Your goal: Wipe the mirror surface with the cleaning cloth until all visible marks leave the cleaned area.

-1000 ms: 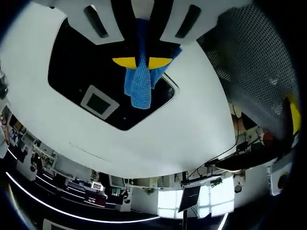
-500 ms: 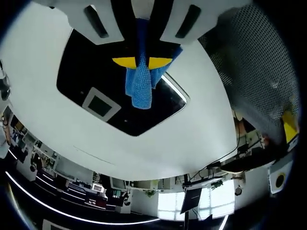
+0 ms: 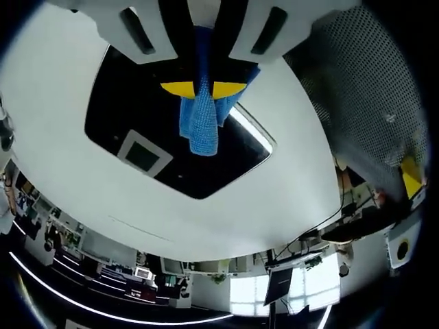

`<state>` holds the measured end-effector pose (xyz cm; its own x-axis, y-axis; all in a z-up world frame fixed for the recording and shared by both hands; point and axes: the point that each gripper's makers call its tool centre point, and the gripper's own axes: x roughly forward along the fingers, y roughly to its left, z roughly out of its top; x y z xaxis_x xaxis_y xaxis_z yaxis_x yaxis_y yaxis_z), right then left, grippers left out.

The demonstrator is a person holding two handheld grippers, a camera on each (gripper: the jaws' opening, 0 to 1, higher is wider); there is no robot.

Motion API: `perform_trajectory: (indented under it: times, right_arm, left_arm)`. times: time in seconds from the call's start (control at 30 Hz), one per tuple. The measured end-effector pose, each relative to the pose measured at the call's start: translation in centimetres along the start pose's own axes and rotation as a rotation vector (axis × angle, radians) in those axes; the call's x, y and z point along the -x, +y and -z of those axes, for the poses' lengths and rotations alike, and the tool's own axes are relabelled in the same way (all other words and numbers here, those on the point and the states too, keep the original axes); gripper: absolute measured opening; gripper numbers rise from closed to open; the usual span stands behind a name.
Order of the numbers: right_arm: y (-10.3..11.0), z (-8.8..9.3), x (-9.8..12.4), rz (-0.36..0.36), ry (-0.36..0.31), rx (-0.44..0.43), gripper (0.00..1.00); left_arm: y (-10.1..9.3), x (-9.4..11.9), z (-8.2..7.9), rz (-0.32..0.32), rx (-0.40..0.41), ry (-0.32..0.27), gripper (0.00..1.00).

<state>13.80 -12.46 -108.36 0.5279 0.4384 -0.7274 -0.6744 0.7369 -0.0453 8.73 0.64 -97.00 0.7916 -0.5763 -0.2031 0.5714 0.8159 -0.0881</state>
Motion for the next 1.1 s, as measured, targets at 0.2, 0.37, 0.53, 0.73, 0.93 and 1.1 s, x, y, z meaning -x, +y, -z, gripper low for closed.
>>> perform_trajectory:
  times: [0.2, 0.37, 0.53, 0.73, 0.93, 1.1]
  right_arm:
    - [-0.5, -0.4, -0.4, -0.001, 0.002, -0.003, 0.01]
    - [-1.2, -1.0, -1.0, 0.005, 0.007, 0.005, 0.01]
    - [-2.1, -1.6, -1.7, 0.013, 0.003, -0.002, 0.01]
    - [-3.1, -2.4, -2.5, 0.018, 0.005, -0.014, 0.01]
    - [-4.0, -3.0, -3.2, 0.030, 0.010, -0.009, 0.01]
    - [-4.8, -3.7, -3.8, 0.040, 0.016, -0.002, 0.01]
  left_arm:
    - [0.0, 0.0, 0.0, -0.001, 0.001, -0.002, 0.84]
    - [-0.1, 0.0, 0.0, 0.005, 0.002, 0.000, 0.84]
    - [0.0, 0.0, 0.0, 0.004, 0.001, 0.002, 0.86]
    - [0.0, -0.1, 0.0, 0.004, 0.002, 0.002, 0.87]
    - [0.0, -0.1, 0.0, 0.007, 0.003, 0.004, 0.88]
    - [0.0, -0.2, 0.1, 0.006, 0.004, 0.010, 0.89]
